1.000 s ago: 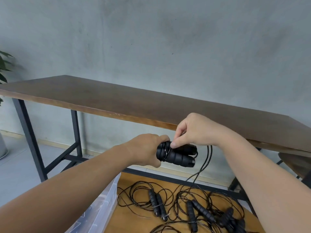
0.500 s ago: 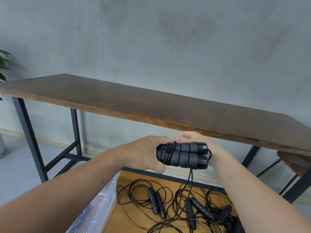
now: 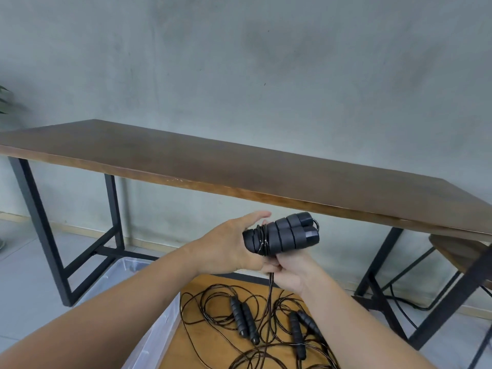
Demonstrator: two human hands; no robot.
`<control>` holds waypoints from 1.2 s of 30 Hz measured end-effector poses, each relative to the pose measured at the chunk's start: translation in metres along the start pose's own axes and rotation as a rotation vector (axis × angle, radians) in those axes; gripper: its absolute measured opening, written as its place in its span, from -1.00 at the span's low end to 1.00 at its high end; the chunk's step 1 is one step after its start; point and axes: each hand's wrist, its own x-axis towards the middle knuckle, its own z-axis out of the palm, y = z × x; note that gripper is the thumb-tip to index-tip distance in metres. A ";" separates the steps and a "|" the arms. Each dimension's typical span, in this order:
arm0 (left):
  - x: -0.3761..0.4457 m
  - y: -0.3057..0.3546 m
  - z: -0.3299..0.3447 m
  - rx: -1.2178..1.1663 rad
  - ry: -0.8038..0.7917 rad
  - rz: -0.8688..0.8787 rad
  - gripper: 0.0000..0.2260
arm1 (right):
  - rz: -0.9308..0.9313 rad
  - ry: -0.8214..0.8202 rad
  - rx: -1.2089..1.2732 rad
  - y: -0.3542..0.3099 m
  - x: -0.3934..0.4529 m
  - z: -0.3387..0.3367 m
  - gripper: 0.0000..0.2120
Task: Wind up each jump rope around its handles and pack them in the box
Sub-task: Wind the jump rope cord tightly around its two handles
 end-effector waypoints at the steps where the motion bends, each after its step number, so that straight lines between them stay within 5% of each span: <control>1: 0.002 -0.002 0.000 0.001 0.030 0.031 -0.40 | -0.006 0.023 -0.063 0.002 -0.003 0.004 -0.78; 12: 0.018 -0.034 -0.006 0.525 0.223 -0.130 -0.43 | 0.015 0.042 -0.824 0.011 -0.041 0.009 -0.69; 17: 0.018 -0.035 0.003 0.788 0.170 -0.133 -0.42 | -0.158 0.016 -1.490 -0.015 -0.048 0.019 -0.72; 21: 0.017 -0.030 0.008 1.000 0.121 -0.071 -0.43 | -0.256 -0.028 -1.782 -0.044 -0.050 0.031 -0.82; 29: -0.003 -0.007 0.015 0.703 -0.146 0.005 -0.65 | -0.226 -0.137 -1.542 -0.098 -0.037 0.018 -0.78; 36: -0.009 0.003 -0.001 0.392 -0.108 0.054 -0.64 | -0.135 -0.137 -1.034 -0.080 -0.025 -0.009 -0.77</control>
